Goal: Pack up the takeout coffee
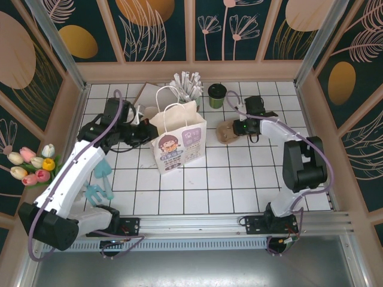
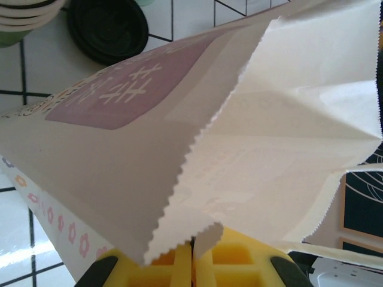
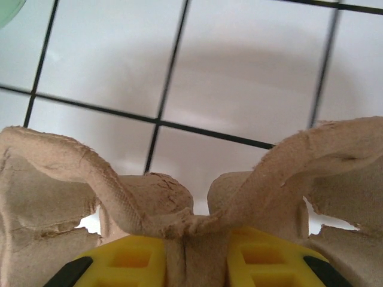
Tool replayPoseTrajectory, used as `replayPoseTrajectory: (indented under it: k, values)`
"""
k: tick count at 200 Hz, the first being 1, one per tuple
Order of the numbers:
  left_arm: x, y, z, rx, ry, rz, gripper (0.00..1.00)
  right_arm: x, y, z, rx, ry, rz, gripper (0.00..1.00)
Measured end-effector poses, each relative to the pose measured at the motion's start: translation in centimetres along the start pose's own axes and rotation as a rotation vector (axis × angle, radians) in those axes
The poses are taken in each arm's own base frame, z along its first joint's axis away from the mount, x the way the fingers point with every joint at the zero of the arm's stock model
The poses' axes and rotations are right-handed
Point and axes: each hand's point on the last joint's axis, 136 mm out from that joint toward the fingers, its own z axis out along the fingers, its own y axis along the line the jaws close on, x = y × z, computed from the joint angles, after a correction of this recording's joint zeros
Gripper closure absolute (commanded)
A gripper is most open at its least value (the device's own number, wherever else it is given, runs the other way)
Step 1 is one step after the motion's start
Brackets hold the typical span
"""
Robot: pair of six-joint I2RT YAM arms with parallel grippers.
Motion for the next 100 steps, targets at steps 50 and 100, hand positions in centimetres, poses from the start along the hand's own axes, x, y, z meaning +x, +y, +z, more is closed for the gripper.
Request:
replayPoseTrajectory:
  k: [50,100]
  values:
    - [-0.2,-2.9,3.1,0.034,0.058,0.064,0.80,-0.9,-3.0,-2.0,0.074,-0.070,0.157,0.76]
    - [-0.5,-3.8,2.9,0.029,0.050,0.121,0.46,-1.7,-4.0,-3.6,0.105,-0.124,0.223,0.76]
